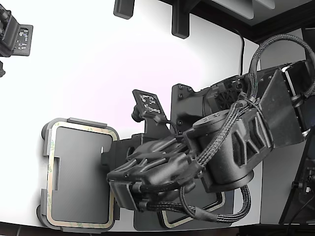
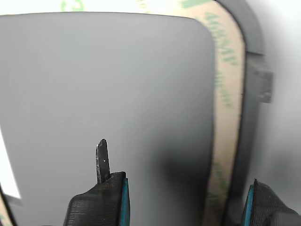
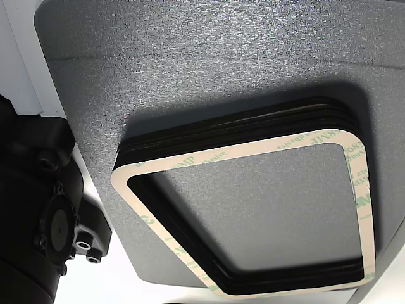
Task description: Grab top frame and put it into gray box.
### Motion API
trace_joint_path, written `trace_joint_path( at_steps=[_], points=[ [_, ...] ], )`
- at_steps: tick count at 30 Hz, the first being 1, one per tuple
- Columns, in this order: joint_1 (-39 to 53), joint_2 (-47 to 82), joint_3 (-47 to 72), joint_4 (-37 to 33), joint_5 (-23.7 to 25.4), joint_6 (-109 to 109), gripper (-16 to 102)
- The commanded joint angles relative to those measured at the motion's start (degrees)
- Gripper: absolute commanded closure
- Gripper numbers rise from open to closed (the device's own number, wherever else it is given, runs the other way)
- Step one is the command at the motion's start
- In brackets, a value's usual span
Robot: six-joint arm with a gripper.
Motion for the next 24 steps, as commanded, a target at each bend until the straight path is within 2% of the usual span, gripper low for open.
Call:
trace_joint_path(
  at_steps=[1,4,7,11,14,18,24],
  points=[
    [-1.1,4.2,0.3,-3.3,2.8,-8.0,-14],
    [-1.9,9.8,5.4,-8.4,6.9,-20.0,-14],
    [-3.0,19.0,14.4,-14.9,14.1,-36.9,-14],
    [-8.9,33.0,26.2,-21.7,14.5,-64.7,-14],
    [-15.2,42.8,33.8,-26.5,11.2,-83.8,-14],
    [-22.6,53.2,41.7,-29.8,3.5,-101.7,-14],
    [-31.5,64.2,52.6,-30.3,-6.0,-111.4,-14]
  ],
)
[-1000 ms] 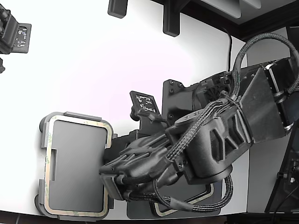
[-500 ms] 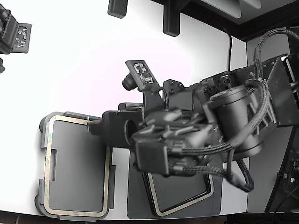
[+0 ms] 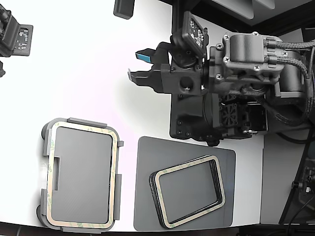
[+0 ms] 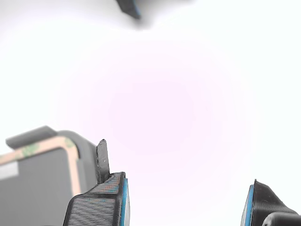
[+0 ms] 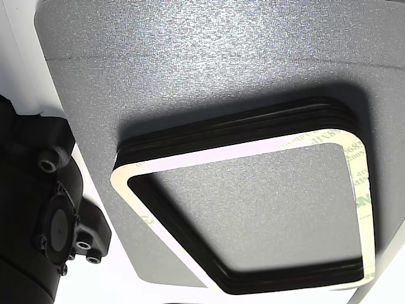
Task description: Grab top frame and put it into gray box.
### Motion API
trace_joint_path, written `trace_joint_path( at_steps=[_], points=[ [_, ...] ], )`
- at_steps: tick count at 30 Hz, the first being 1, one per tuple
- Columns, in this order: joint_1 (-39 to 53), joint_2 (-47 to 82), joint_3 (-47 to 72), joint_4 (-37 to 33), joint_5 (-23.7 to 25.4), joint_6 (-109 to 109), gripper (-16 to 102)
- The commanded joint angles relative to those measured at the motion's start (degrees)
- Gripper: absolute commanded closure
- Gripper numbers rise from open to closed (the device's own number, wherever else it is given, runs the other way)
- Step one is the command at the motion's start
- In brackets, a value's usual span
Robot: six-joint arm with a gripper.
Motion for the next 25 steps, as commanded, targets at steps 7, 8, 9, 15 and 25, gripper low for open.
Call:
trace_joint_path(
  at_steps=[7,8,9,15,25],
  points=[
    [-6.1,17.5,14.1,-1.6,-4.6,-12.3,-14],
    [-6.2,18.6,15.3,-1.4,-4.2,-12.2,-14],
    [-6.2,20.2,17.0,-1.4,-3.6,-12.0,-14],
    [-5.8,29.7,22.9,-0.5,-3.6,-12.7,-14],
    [-5.8,29.9,23.0,-0.9,-2.8,-12.0,-14]
  ],
)
